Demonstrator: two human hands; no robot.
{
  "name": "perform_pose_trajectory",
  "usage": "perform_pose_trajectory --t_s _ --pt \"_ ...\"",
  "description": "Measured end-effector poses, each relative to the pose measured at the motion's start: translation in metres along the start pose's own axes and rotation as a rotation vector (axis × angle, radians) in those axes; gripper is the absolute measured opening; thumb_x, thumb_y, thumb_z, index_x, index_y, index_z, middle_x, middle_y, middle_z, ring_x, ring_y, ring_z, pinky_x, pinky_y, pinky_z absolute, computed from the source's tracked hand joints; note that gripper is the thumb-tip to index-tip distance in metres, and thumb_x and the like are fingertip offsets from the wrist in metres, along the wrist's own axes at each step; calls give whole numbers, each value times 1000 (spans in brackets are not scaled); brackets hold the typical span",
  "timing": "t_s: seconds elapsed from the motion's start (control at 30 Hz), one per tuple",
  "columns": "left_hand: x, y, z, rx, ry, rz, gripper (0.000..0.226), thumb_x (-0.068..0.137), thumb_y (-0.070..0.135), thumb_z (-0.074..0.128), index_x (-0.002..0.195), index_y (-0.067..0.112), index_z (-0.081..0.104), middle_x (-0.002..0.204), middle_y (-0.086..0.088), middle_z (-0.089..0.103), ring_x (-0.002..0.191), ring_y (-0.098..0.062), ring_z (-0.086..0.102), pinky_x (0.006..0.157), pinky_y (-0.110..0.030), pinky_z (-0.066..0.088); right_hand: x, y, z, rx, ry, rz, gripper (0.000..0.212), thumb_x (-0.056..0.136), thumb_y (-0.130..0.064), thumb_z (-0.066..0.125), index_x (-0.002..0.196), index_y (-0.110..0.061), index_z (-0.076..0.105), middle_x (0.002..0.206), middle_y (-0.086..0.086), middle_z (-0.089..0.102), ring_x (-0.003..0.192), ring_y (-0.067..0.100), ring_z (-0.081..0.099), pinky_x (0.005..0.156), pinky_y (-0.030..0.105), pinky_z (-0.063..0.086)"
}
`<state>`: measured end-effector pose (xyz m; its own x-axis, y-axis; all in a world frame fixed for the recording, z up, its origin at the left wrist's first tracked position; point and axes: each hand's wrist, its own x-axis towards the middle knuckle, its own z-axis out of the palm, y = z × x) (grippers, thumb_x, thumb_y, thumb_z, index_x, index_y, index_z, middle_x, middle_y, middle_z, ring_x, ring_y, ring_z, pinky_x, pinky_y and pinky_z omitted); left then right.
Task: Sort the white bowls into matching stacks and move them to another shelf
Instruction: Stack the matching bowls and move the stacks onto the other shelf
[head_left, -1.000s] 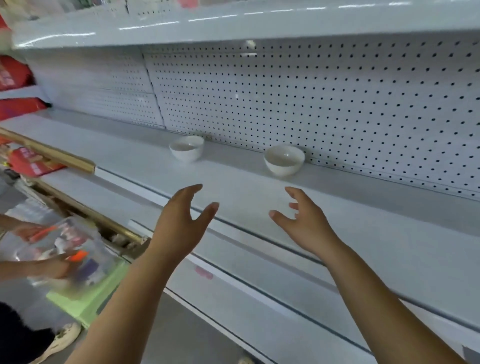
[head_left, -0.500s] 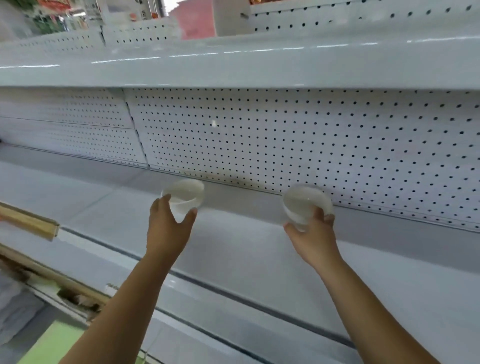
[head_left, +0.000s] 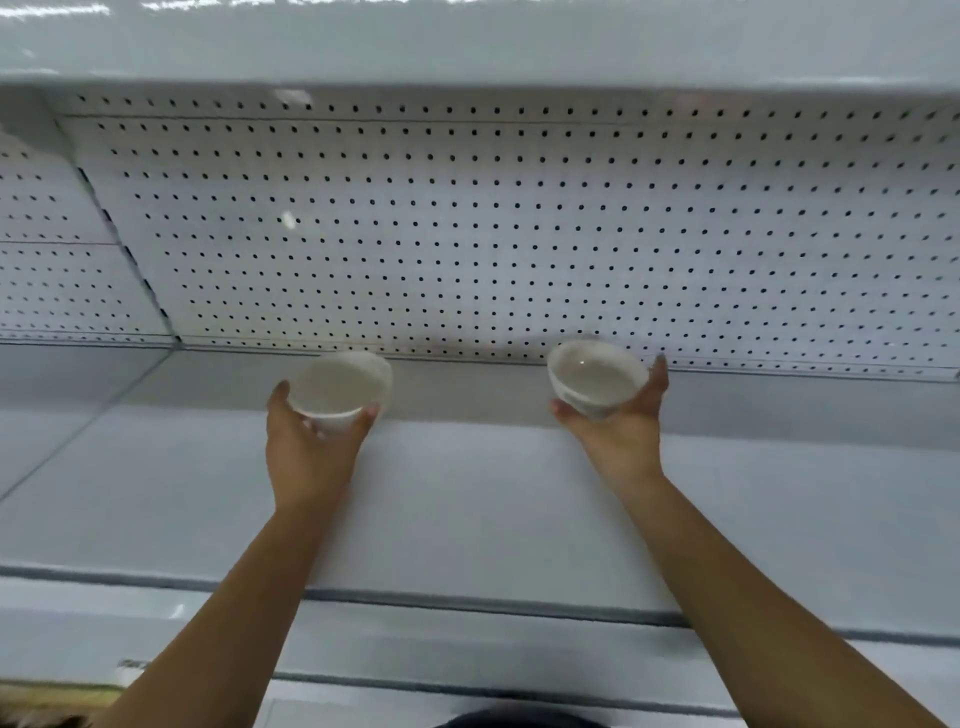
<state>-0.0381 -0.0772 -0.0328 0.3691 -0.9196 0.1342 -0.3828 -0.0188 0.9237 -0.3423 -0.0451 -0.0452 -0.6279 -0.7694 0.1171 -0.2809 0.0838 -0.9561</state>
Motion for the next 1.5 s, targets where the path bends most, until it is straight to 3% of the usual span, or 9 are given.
perform_pose_trajectory --t_s 0.13,0.23,0.4,0.57,0.7,0.8,0.93,1.17,1.5 --pt "3 3 -3 -92 -139 51 111 72 34 93 159 22 25 143 -1 54 120 -20 61 97 -32 50 2 -6 7 20 25 7 134 59 -44 96 156 -39 3 160 1 30 133 19 46 112 37 41" --pt "7 -1 -6 -147 -247 71 114 70 30 95 160 23 25 141 6 51 116 -16 61 94 -27 48 11 -11 12 77 130 80 138 36 -62 89 151 -23 24 141 5 49 123 22 54 108 37 47" --pt "15 -13 -14 -228 -392 69 99 65 27 97 149 26 43 133 10 58 118 -12 62 89 -18 50 10 -15 9 19 134 100 101 42 -56 97 127 -16 59 114 -4 70 103 14 69 78 21 52" --pt "23 -17 -22 -316 -509 84 72 79 16 87 140 25 50 127 16 63 108 13 62 85 -9 53 -26 -52 28 130 -46 7 58 61 -43 94 110 -23 70 102 -7 75 95 10 71 76 22 52" --pt "25 -17 -26 -339 -471 91 46 94 32 72 136 20 57 125 11 67 112 6 63 90 -12 53 -56 -85 57 181 -224 -114 49 64 -33 94 107 -26 71 102 -7 77 96 10 73 82 25 58" --pt "24 -20 -26 -381 -394 53 41 95 51 61 123 21 66 118 4 72 114 -13 67 106 -34 51 -71 -94 78 202 -316 -157 50 67 -20 95 111 -20 69 105 -4 77 98 13 73 86 28 59" --pt "28 -26 -23 -454 -401 14 49 93 66 55 110 24 73 111 4 76 113 -19 69 108 -45 51 -80 -94 97 179 -336 -193 56 63 -25 97 111 -23 68 106 -6 75 102 14 71 91 33 58" --pt "28 -24 -21 -549 -409 -9 42 109 41 46 112 10 74 114 -5 77 115 -20 70 107 -43 53 -86 -88 109 178 -369 -187 60 65 -20 97 116 -23 65 110 -8 73 105 8 68 88 20 53" --pt "27 -22 -20 -522 -397 -36 32 108 35 49 100 20 76 106 0 78 105 -14 72 106 -42 53 -90 -70 118 173 -384 -181 71 66 -19 97 125 -30 59 119 -9 68 112 8 64 85 16 51"
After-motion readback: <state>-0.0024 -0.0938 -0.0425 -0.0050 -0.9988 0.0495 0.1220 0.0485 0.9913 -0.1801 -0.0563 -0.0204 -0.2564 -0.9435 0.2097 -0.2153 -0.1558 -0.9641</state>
